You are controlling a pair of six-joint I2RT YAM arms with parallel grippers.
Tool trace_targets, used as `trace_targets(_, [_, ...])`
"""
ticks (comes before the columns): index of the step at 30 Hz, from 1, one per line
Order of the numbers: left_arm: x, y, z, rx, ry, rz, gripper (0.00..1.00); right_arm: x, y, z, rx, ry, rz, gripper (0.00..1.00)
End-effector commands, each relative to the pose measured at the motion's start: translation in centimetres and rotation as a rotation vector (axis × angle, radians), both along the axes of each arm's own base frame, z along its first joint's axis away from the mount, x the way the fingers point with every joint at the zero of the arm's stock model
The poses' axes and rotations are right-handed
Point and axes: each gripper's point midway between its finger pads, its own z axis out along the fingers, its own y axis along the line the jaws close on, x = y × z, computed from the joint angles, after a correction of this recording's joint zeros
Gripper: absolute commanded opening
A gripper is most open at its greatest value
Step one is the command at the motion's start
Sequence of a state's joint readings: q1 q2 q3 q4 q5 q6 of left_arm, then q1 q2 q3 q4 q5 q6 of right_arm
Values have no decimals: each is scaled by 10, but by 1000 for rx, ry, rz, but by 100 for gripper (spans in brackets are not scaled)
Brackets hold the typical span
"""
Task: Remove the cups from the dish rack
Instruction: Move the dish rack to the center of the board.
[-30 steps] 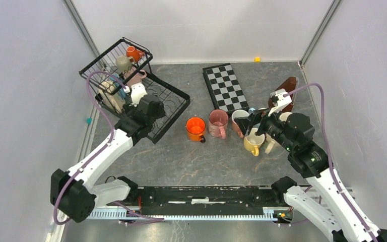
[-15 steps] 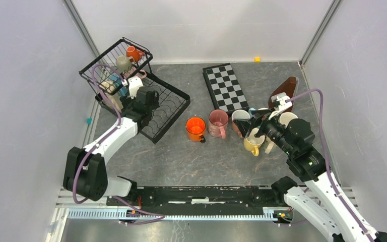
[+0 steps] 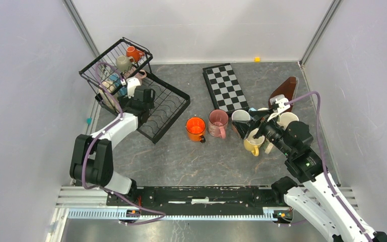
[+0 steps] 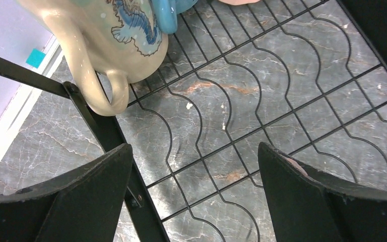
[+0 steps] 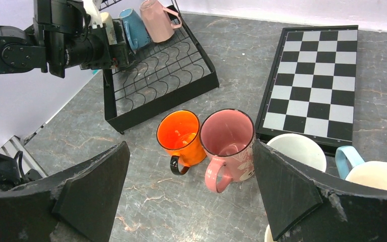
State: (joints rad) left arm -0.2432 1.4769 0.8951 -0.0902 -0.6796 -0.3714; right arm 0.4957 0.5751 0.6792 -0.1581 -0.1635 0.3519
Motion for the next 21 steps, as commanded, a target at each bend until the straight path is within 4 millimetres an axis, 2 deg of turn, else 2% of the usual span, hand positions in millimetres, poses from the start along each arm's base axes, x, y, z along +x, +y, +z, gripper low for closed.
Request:
trace_targets(1, [9, 14, 2, 52, -17, 33, 100, -1, 7, 14, 33, -58, 33, 98])
trace_targets(9, [14, 33, -5, 73, 1, 92, 100, 1, 9, 6, 31, -54, 41, 98])
trace_targets(21, [21, 52, -2, 153, 13, 162, 100, 0, 10, -3, 15, -57, 51, 98])
